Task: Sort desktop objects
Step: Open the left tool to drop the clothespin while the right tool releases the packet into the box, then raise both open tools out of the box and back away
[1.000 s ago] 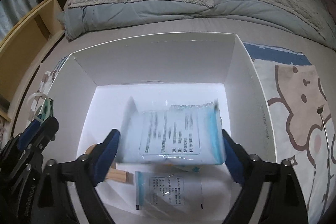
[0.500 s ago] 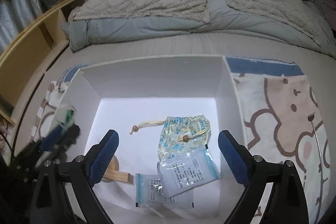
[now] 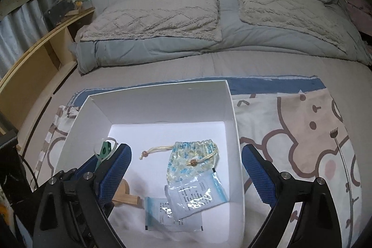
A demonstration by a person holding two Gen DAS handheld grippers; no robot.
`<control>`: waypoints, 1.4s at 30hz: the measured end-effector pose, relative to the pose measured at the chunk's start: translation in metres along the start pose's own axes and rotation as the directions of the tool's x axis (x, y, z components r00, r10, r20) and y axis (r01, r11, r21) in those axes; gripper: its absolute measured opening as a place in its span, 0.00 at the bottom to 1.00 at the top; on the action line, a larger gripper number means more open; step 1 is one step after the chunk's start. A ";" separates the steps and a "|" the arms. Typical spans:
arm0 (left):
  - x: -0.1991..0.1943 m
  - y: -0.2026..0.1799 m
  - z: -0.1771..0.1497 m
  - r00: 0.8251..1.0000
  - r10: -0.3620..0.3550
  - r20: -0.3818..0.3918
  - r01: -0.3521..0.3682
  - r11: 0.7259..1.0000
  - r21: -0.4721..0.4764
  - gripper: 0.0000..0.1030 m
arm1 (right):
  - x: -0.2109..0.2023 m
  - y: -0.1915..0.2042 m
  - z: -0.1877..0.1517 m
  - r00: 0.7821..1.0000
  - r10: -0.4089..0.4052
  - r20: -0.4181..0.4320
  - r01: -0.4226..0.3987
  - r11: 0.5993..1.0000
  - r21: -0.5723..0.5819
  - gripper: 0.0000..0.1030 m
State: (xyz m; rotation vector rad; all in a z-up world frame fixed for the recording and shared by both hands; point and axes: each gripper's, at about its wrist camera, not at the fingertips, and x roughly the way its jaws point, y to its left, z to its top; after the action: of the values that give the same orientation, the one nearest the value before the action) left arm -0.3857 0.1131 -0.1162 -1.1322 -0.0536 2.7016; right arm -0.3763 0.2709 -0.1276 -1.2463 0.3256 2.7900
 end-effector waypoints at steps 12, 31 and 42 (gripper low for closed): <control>-0.006 0.004 0.002 0.997 0.058 0.052 -0.056 0.998 -0.041 0.78 | -0.004 -0.004 -0.006 1.000 0.024 0.006 -0.024 0.999 0.020 0.98; -0.038 0.020 0.003 0.994 0.084 0.066 -0.079 0.994 -0.077 0.98 | -0.037 0.006 -0.008 0.995 0.024 0.095 -0.025 1.000 0.007 1.00; -0.081 0.037 0.007 0.988 0.099 0.117 -0.090 0.993 -0.077 1.00 | -0.067 0.027 -0.012 0.991 0.006 0.131 0.000 0.999 -0.044 1.00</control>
State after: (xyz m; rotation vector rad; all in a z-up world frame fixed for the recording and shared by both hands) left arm -0.3419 0.0609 -0.0590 -1.0130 -0.1194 2.8717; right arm -0.3262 0.2437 -0.0812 -1.0635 0.2588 2.8785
